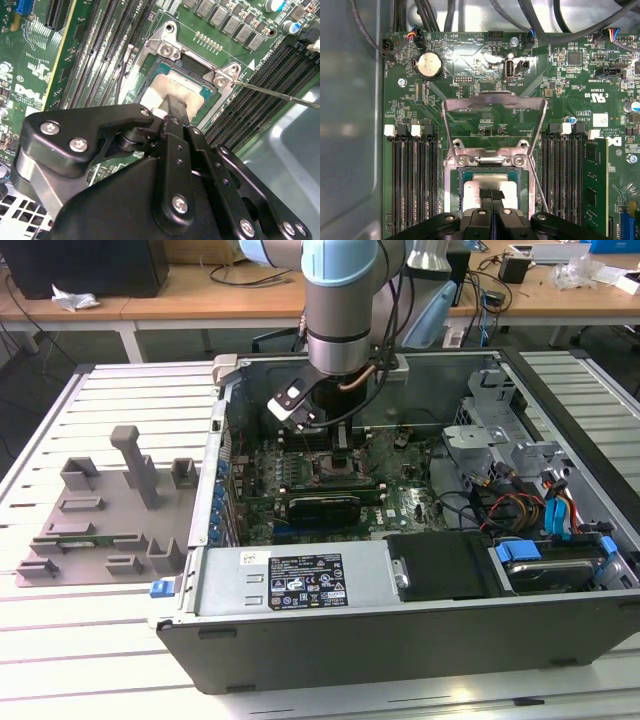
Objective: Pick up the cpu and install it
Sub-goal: 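Place the cpu into insertion slot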
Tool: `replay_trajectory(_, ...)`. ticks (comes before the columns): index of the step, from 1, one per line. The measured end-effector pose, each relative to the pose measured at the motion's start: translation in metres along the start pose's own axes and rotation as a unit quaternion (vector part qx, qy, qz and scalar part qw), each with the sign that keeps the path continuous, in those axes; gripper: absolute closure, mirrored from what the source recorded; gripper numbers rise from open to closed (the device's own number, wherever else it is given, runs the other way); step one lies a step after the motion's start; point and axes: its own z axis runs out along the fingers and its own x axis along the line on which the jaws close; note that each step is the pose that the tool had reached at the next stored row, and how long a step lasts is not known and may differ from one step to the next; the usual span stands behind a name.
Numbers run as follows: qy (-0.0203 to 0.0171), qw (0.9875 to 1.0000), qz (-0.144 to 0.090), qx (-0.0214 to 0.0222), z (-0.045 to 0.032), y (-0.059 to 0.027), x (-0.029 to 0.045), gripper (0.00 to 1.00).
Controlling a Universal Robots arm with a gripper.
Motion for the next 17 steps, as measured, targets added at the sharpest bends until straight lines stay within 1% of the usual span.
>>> replay_trajectory(5, -0.0004, 1.0000, 0.000, 0.0002, -0.0113, 0.0003, -0.0002, 0.89)
replay_trajectory(13, -0.0005, 1.0000, 0.000, 0.0003, -0.0429, 0.0015, -0.0004, 0.89)
replay_trajectory(16, -0.0005, 1.0000, 0.000, 0.0002, -0.0531, 0.0019, -0.0004, 0.89)
replay_trajectory(17, -0.0005, 1.0000, 0.000, 0.0003, -0.0546, 0.0019, -0.0004, 0.89)
